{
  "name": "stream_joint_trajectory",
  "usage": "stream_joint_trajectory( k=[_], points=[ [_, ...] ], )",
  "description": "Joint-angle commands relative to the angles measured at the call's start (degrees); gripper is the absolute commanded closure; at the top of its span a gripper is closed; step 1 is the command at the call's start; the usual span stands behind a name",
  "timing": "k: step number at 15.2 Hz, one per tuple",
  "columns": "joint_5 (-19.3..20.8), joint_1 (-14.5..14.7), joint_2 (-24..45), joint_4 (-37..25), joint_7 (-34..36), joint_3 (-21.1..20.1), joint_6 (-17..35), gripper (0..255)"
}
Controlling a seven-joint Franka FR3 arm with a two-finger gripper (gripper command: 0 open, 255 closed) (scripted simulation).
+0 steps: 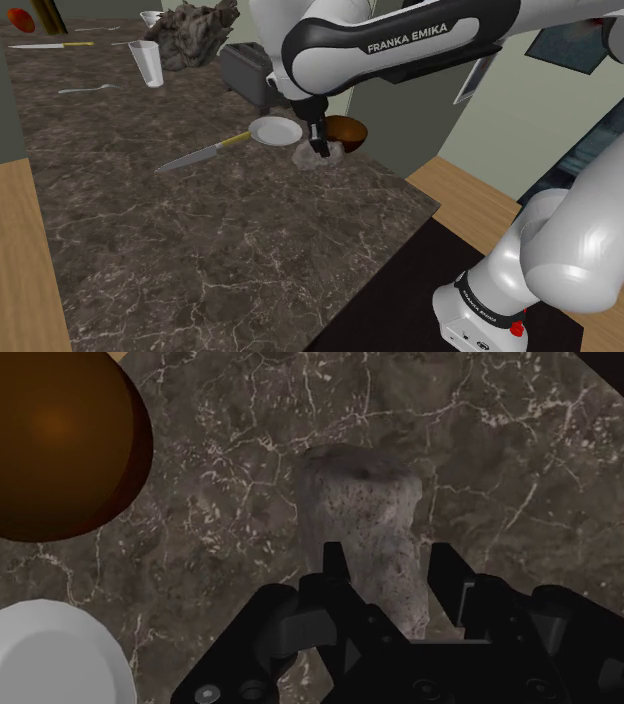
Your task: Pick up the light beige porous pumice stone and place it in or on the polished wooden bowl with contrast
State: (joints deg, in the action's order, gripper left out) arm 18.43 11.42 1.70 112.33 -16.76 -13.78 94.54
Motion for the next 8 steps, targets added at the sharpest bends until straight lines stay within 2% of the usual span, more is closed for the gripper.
stream_joint_trajectory(
  k=[1, 6, 8],
  points=[
    [-0.15, 0.01, -0.52, -0.94, -0.47, -0.01, -1.36, 255],
    [-0.38, 0.06, -1.26, -3.89, -1.57, -0.06, -4.85, 255],
    [0.04, -0.63, -1.33, -4.05, -2.88, 0.62, -4.66, 255]
  ],
)
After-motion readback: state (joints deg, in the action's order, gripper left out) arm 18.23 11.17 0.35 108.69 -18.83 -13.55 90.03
